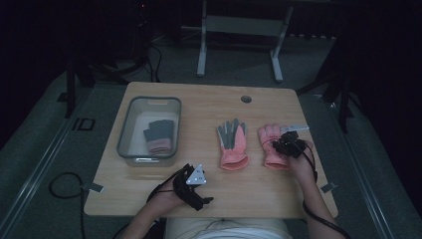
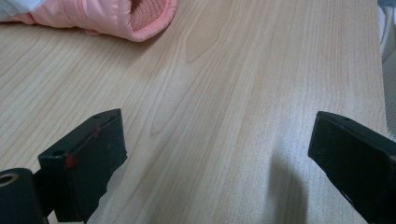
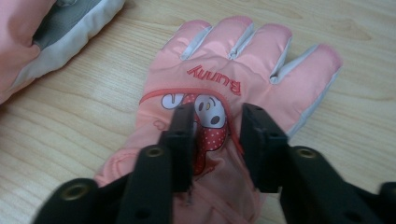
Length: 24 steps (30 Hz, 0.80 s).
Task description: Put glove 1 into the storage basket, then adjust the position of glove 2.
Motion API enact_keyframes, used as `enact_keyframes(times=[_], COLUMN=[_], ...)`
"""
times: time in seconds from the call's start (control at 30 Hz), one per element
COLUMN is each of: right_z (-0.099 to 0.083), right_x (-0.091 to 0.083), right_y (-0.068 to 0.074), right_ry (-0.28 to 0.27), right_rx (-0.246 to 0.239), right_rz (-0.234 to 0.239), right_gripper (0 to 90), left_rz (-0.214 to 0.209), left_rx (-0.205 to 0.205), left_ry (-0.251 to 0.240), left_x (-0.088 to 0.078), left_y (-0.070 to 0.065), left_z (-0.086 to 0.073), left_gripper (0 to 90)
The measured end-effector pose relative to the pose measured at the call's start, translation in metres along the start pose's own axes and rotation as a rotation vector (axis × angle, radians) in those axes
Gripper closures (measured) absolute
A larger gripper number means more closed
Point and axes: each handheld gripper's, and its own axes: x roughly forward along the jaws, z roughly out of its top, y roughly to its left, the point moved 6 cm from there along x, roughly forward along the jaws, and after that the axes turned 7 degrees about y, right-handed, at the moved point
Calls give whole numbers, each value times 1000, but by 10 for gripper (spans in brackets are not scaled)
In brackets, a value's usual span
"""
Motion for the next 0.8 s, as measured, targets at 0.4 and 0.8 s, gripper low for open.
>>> enact_keyframes(times=[0.4, 0.8], right_z=[14, 51], right_x=[-18, -73], right_y=[8, 27], right_ry=[-31, -147], right_rx=[50, 79], right_rz=[-25, -10], right_gripper=[880, 880], left_rz=[-1, 0], left_rx=[3, 8], left_ry=[-5, 0], left_x=[-1, 0], left_y=[0, -1], left_z=[0, 1], left_gripper=[38, 38])
